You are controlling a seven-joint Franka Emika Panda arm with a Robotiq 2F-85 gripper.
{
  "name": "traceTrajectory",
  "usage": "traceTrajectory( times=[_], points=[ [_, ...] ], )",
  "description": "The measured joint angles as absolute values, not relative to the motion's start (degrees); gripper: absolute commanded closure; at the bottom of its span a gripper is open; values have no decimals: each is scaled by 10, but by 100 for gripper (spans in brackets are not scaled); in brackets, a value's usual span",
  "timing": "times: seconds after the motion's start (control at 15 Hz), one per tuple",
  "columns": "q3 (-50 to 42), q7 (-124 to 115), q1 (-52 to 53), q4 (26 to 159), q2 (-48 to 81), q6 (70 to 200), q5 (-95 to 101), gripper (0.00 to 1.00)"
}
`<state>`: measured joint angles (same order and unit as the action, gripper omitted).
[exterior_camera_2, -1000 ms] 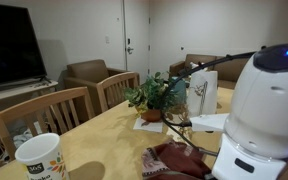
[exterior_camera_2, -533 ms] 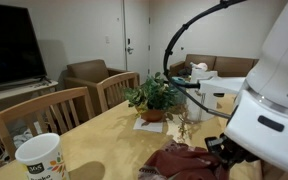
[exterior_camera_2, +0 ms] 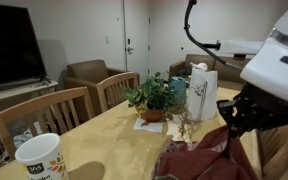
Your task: Pick up the cloth and put it back down neatly
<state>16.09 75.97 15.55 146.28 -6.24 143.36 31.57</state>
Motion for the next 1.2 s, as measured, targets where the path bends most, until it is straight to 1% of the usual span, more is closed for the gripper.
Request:
traceTrajectory(
  times=[0.4, 1.0, 1.07, 1.2],
  points=[
    [173, 758, 197, 1461, -161, 1383, 239, 99],
    [206, 624, 234, 1458, -343, 1259, 247, 99],
    [207, 612, 238, 1459, -361, 1246, 247, 97],
    [205, 611, 246, 1461, -373, 1242, 247, 97]
  ],
)
